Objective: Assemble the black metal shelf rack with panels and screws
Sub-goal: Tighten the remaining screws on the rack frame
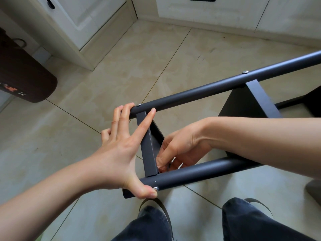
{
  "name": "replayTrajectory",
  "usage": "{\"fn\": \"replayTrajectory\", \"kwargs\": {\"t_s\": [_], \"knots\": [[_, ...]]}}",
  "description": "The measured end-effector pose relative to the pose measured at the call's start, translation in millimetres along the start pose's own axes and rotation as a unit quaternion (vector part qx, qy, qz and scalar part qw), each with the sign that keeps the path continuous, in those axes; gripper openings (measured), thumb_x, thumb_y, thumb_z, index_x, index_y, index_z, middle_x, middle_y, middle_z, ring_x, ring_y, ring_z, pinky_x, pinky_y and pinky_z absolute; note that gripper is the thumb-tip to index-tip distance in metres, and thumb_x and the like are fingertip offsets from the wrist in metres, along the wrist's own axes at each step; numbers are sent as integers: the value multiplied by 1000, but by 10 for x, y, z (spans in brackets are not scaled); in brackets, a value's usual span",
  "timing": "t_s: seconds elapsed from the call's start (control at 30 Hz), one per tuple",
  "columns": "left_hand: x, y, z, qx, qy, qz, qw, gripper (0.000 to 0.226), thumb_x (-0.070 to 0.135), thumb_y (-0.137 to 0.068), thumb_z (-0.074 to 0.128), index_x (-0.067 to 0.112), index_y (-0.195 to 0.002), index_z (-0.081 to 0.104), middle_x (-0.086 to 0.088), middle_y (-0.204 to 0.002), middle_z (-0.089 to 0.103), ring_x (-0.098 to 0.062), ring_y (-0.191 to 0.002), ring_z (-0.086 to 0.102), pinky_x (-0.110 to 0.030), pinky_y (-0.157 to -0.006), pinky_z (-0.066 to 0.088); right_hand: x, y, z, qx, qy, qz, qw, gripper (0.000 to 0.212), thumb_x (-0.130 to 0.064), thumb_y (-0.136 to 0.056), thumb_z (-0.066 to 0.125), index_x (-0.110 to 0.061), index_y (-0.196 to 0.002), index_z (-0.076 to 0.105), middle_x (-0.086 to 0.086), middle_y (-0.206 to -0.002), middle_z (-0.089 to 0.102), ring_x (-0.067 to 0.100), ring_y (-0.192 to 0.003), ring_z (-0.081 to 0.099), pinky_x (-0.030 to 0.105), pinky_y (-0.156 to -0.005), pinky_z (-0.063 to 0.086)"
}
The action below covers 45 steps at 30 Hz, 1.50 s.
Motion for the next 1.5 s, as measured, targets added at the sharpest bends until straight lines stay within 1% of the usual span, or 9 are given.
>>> {"fn": "replayTrajectory", "kwargs": {"t_s": [0.13, 0.57, 0.83, 1.03, 1.17, 1.23, 1.33, 1.4, 1.5], "knots": [[1, 0, 3, -1, 0, -1, 1000, 154, 84, -23, 57, 53, -138, -41, 6, -150, -45, -19, -137, -50, -53, -117, 2, 2, -23, -13, 25, 7, -4, 1000, 26, -8, -96, 54, -6, -72, 61, 2, -64, 62, 12, -61, 59, 23, -58, 54], [-10, -12, 5, 3, -1, 1, 1000, 155, 85, -22, 57, 52, -139, -40, 7, -149, -44, -20, -139, -47, -54, -118, 5, -40, 30, 6, -8, 4, -17, 1000, 16, -6, -97, 55, -4, -84, 65, 8, -77, 63, 16, -70, 61, 28, -70, 55], [-11, -8, 11, 2, -6, 1, 1000, 155, 84, -22, 57, 52, -139, -41, 6, -149, -44, -20, -138, -48, -53, -119, 5, -51, 24, 26, -5, 5, -19, 1000, 17, -5, -98, 53, -1, -85, 63, 7, -72, 63, 13, -63, 61, 22, -58, 55], [-29, -45, 7, 0, -14, 2, 1000, 155, 86, -22, 56, 53, -139, -40, 3, -151, -44, -22, -138, -48, -53, -117, 3, -78, 56, -9, 26, 28, -57, 998, 23, -4, -97, 54, -9, -78, 65, 5, -75, 65, 16, -70, 60, 21, -64, 53], [-54, -79, 3, -9, -23, 3, 1000, 154, 90, -22, 55, 54, -137, -41, 2, -151, -44, -22, -138, -49, -53, -117, 2, -96, 165, 30, 68, 72, -57, 993, 20, -13, -99, 55, -12, -81, 64, 4, -77, 63, 16, -73, 57, 23, -66, 50], [-63, -86, 4, -16, -28, 0, 999, 154, 92, -21, 54, 55, -136, -42, 2, -151, -44, -23, -138, -48, -55, -117, 4, -114, 278, 50, 121, 165, -50, 977, 19, -23, -98, 58, -15, -84, 66, 1, -77, 63, 13, -72, 57, 22, -65, 48], [-80, -96, 5, -25, -36, -5, 999, 154, 93, -20, 53, 56, -135, -42, 2, -150, -46, -22, -137, -49, -56, -117, 3, -168, 556, 72, 226, 348, -49, 908, 30, -42, -98, 54, -22, -80, 67, -8, -70, 58, 5, -63, 51, 22, -62, 40], [-83, -94, -2, -29, -31, -7, 999, 153, 92, -21, 55, 57, -135, -41, 3, -150, -48, -21, -136, -50, -56, -117, 1, -153, 758, 119, 272, 393, -54, 877, 39, -48, -98, 49, -19, -80, 65, -7, -67, 56, 7, -61, 50, 24, -58, 37], [-80, -79, -20, -33, -34, -15, 999, 152, 91, -23, 58, 59, -134, -40, 1, -150, -49, -23, -137, -50, -56, -117, -1, -32, 1034, 195, 318, 447, -41, 835, 39, -56, -97, 45, -23, -84, 62, -5, -73, 60, 12, -68, 56, 29, -61, 44]]}}
Point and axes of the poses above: each hand's wrist, its own y-axis away from the middle knuckle, its own z-axis out of the palm, x = y × z, the point moved 6 cm from there along -y, towards the middle knuckle
